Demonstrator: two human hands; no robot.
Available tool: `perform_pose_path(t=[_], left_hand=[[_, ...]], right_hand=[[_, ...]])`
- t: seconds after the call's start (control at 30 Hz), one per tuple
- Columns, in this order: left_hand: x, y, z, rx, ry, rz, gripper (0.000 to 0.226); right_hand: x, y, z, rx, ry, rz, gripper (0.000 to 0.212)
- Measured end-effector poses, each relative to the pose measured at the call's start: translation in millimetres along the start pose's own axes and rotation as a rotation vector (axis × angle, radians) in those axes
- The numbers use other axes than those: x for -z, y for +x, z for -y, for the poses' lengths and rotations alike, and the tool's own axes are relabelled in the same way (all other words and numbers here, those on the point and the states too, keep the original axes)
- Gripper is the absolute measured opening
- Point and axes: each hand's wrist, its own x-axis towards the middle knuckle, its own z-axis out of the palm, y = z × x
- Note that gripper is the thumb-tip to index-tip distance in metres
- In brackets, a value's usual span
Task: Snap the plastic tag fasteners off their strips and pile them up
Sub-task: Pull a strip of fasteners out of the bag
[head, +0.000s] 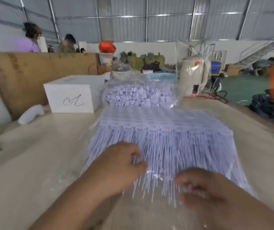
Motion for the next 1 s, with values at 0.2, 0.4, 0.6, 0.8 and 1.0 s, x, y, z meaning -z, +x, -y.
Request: perform_pose_path(t=[0.2, 0.4, 0.6, 0.8, 1.0], left_hand=[[-10, 43, -1, -0.082, 0.348, 0.028, 0.034], [-1, 32, 11, -0.264, 0.137, -0.049, 0.017], [1, 12, -4, -0.34, 0.333, 0.085, 0.051], [15, 30, -13, -0.441, 0.599, -0.353, 0.02], [-26, 8, -30, -0.596, 0.558, -0.249, 0.028]], right_hand=[[-31, 51, 31, 0.133, -0.543, -0.05, 0.048], [-24, 60, 24, 0.19, -0.73, -0.152, 0.022], [2, 77, 35, 0.121, -0.785, -0.383, 0.01], [27, 89, 65, 0.1, -0.618, -0.791, 0.017], [-11, 101, 80, 0.33, -0.157, -0.842, 0.021]])
